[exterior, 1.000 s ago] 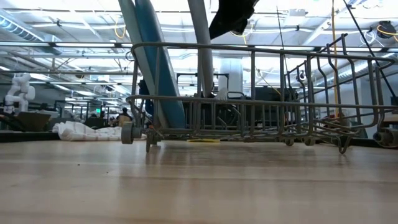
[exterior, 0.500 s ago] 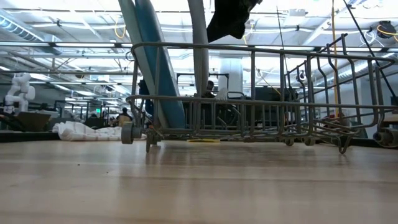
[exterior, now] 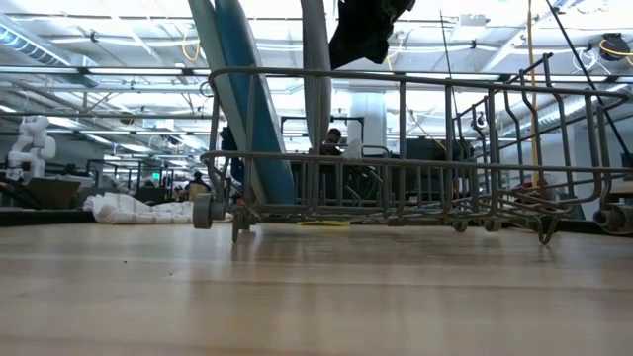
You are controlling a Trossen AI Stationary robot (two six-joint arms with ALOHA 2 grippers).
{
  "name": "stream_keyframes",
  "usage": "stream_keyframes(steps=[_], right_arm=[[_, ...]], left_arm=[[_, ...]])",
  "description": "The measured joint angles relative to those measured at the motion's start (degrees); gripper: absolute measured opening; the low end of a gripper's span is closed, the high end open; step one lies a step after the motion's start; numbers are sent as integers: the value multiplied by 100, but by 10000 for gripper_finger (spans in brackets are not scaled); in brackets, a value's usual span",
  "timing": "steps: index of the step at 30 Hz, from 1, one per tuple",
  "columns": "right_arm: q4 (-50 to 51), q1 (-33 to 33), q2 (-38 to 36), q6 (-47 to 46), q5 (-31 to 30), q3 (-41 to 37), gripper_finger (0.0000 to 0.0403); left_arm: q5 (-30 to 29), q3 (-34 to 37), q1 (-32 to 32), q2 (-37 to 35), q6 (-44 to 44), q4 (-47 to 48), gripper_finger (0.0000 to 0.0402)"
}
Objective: Sort dishes
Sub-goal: Put the gray plate into the dish rack
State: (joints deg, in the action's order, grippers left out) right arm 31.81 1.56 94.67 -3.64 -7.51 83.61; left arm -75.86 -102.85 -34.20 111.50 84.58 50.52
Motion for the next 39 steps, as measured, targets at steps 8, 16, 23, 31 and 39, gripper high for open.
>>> stream_keyframes(steps=[8,16,23,31,39], right_arm=[[-46,-20,7,-11,-4,-2,0],[1,-113,7,-20,-42,-2,0],[11,-131,7,-5,50,-4,0],[-83,-97,2,472,64,-4,0],[-87,-145,2,1070,508,-4,0]], left_arm=[[627,-11,-2,-2,-65,-85,60],[982,-11,-11,-2,-39,-53,52],[1074,-11,-122,-2,-44,-2,52],[997,-4,-195,-2,-88,5,52],[1031,-2,-221,-2,-105,211,52]])
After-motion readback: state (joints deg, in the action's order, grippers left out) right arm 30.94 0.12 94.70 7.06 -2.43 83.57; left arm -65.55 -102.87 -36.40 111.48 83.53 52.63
